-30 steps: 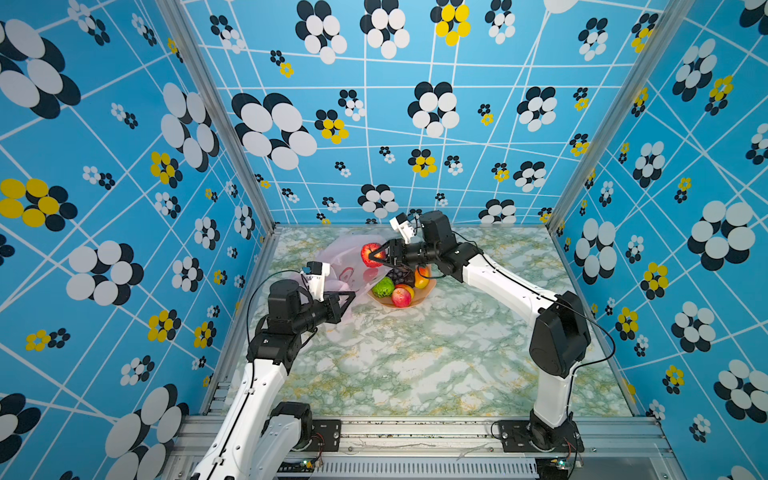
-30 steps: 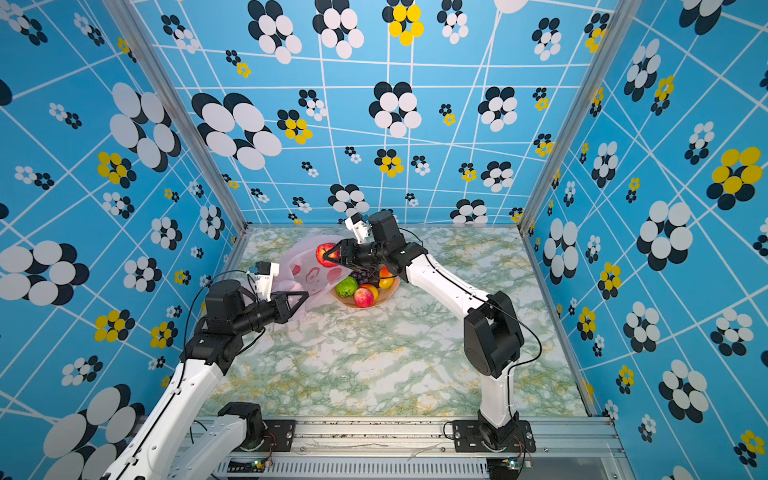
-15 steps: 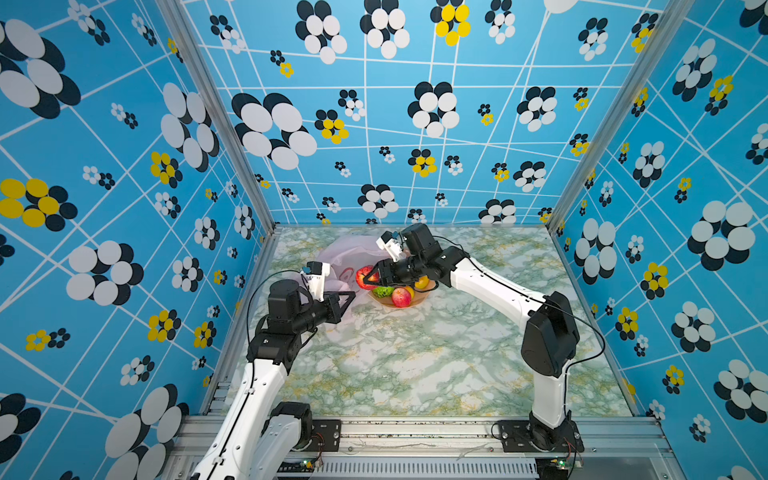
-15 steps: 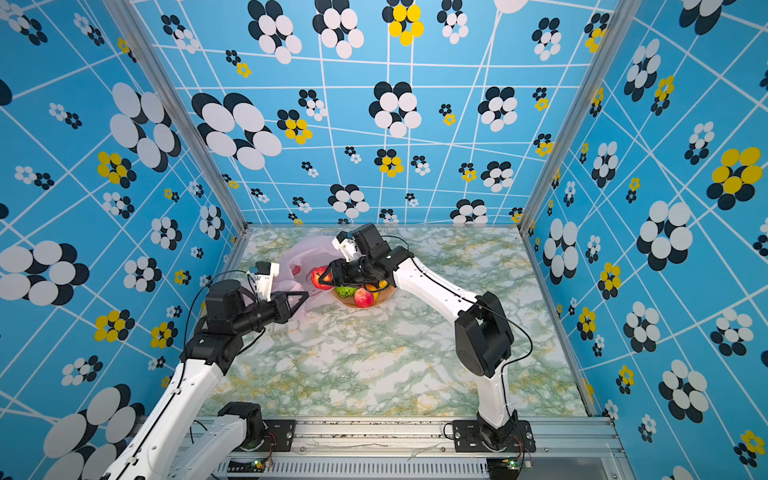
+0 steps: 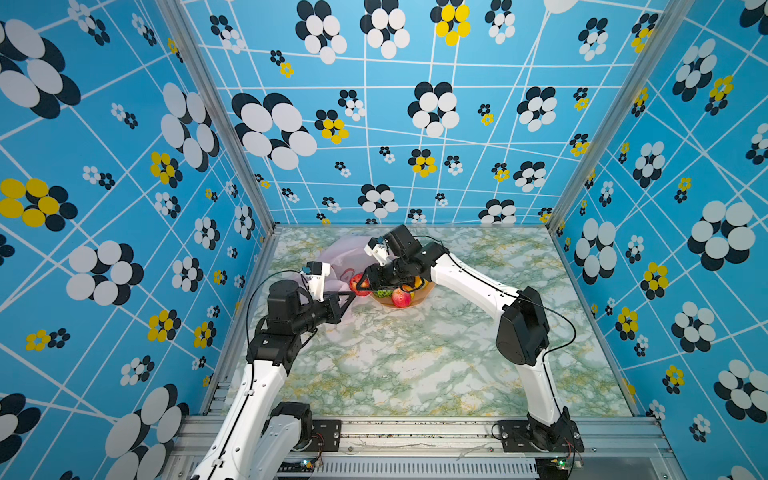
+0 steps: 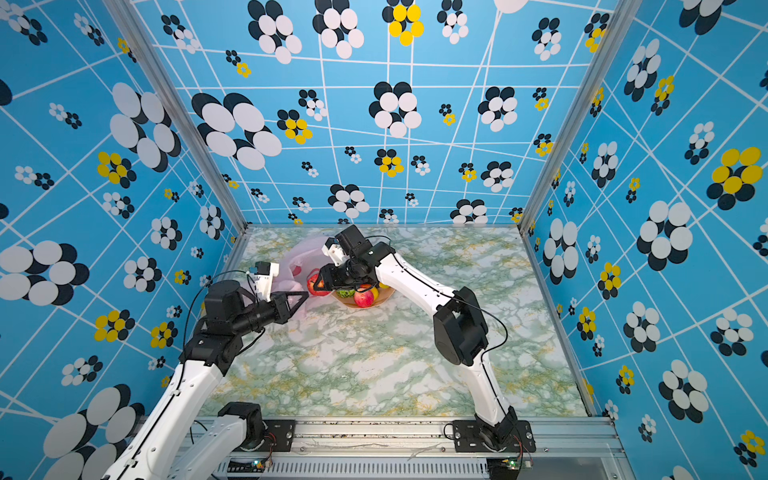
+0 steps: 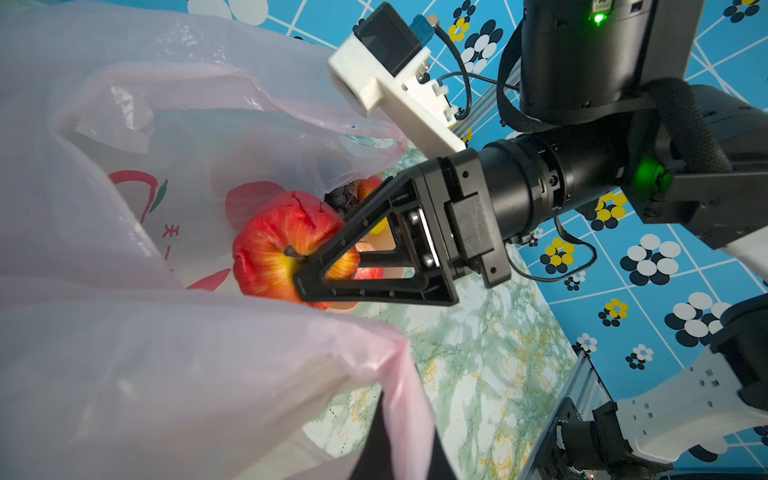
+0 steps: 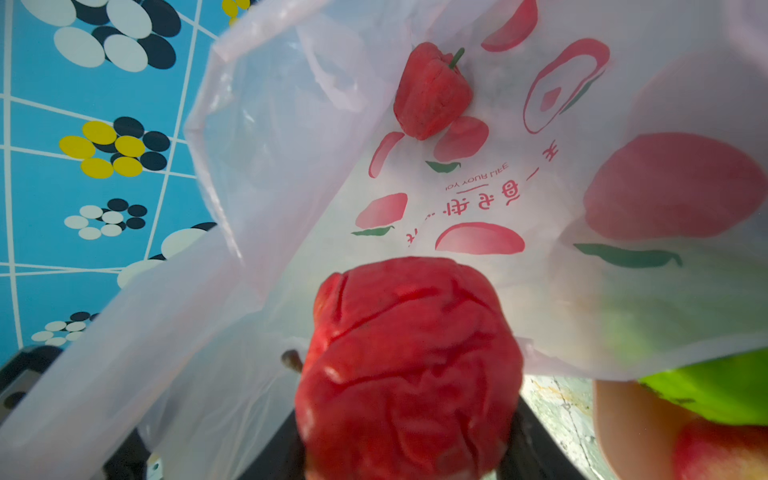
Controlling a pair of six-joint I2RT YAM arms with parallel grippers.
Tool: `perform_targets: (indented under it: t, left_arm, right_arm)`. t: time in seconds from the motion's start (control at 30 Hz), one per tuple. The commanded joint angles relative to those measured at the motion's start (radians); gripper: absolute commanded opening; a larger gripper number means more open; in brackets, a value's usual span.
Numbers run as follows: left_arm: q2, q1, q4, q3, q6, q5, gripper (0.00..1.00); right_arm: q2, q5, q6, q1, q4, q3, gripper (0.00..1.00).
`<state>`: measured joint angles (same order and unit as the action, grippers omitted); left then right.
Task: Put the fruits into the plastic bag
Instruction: 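Open the right gripper to drop the red apple into the bag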
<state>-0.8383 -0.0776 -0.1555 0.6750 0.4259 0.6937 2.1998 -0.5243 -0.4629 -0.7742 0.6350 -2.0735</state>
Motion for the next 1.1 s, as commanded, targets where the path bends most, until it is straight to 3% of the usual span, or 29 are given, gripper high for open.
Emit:
perform_targets:
  t: [0.0, 0.37, 0.6, 0.7, 1.07]
  left_arm:
    - [0.017, -0.006, 0.021, -0.008, -0.001, 0.026, 0.00]
    - [0.021, -0.014, 0.027, -0.009, 0.001, 0.035, 0.00]
    - [0.018, -0.014, 0.027, -0.009, 0.000, 0.034, 0.00]
    - [0.019, -0.014, 0.025, -0.009, -0.002, 0.033, 0.00]
    - [0.015, -0.014, 0.025, -0.009, -0.002, 0.031, 0.00]
  right_arm:
    - [0.056, 0.033, 0.001, -0.002, 0.073, -0.078, 0.46]
    - [0.201, 0.007, -0.158, -0.002, 0.019, -0.268, 0.48]
    - [0.226, -0.025, -0.192, -0.004, -0.022, -0.302, 0.68]
    - [0.227, -0.039, -0.199, -0.004, -0.040, -0.302, 0.82]
    - [0.199, -0.048, -0.177, 0.002, -0.054, -0.303, 0.86]
